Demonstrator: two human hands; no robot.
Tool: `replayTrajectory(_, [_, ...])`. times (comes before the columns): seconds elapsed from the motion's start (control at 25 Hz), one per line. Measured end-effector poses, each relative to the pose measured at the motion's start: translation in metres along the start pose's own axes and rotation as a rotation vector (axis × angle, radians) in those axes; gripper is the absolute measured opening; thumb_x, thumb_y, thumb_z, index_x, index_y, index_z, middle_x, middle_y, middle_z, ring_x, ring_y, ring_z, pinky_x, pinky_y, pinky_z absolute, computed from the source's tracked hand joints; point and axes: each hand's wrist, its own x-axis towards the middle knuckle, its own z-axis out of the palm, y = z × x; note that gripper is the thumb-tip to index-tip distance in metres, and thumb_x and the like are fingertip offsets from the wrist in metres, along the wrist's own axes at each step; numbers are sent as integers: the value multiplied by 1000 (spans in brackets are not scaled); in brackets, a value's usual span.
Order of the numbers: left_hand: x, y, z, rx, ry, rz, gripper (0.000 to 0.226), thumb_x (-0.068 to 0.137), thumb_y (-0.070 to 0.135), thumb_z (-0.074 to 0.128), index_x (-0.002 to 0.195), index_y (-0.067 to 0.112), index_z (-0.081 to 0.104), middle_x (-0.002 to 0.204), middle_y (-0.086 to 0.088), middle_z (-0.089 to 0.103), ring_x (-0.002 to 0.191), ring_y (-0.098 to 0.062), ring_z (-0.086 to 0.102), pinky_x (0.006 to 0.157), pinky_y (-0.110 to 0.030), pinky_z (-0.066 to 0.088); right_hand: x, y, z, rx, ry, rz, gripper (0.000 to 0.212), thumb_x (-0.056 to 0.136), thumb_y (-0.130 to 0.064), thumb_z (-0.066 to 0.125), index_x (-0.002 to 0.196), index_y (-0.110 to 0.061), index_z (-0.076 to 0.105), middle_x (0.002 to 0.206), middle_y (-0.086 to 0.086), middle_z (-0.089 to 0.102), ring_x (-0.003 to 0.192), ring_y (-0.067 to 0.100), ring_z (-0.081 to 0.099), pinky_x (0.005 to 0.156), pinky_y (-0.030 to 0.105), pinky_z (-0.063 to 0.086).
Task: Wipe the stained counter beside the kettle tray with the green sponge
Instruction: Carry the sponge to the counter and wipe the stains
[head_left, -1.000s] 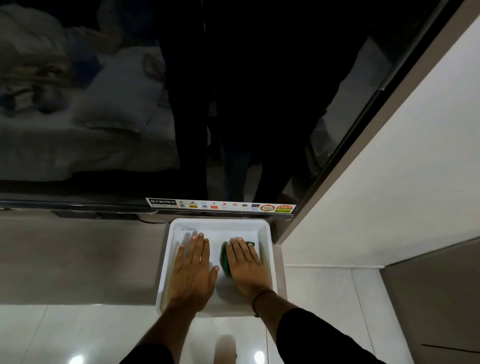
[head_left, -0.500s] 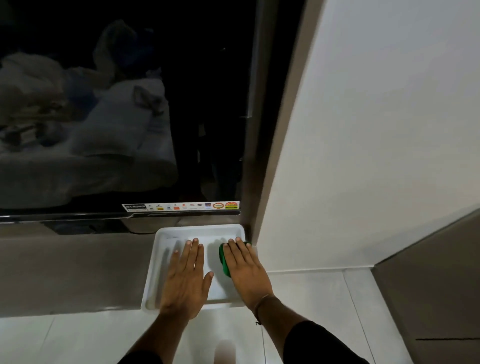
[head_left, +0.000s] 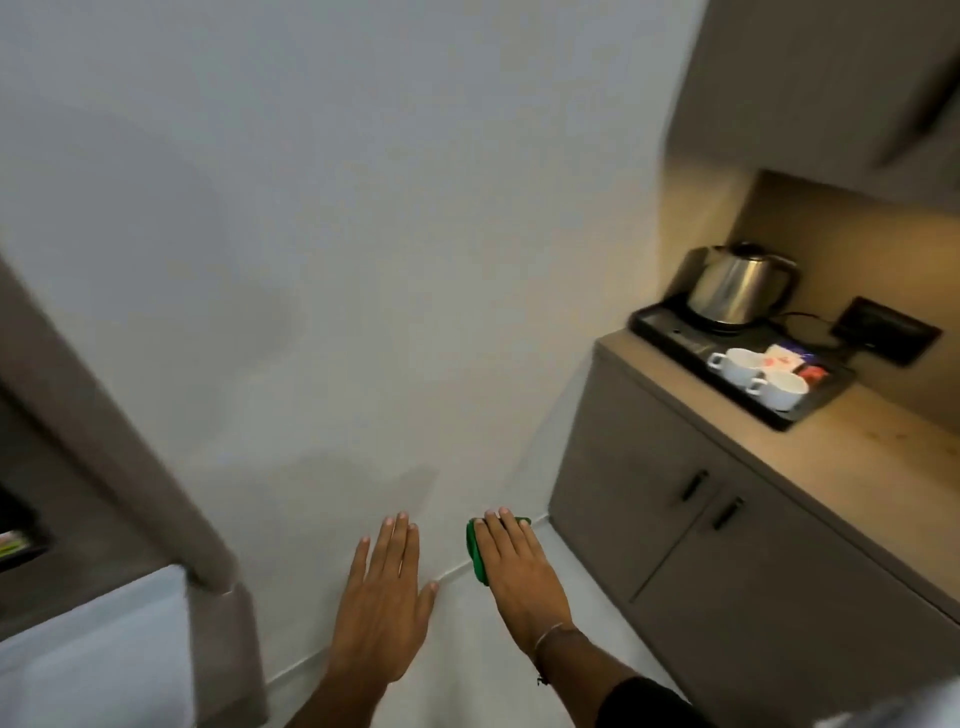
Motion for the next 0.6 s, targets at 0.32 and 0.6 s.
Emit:
replayTrajectory(0.32, [125,245,8,14,9,489,85,98,62,3,161,6,16,170,-16,17,157,-35,10,128,-52,3,-113,219,-79,-142,89,467,86,95,4,59,161,-10,7,170,16,14,157,35,3,123,47,-4])
replayTrajectory(0.6, [230,418,27,-9,-2,787,75,103,53,13,162,7,9,172,-15,7,158,-32,0,128,-58,13,-174,373,-128,-268,73,807,81,97,1,59,161,-9,11,169,17,17,156,36,9,124,46,1])
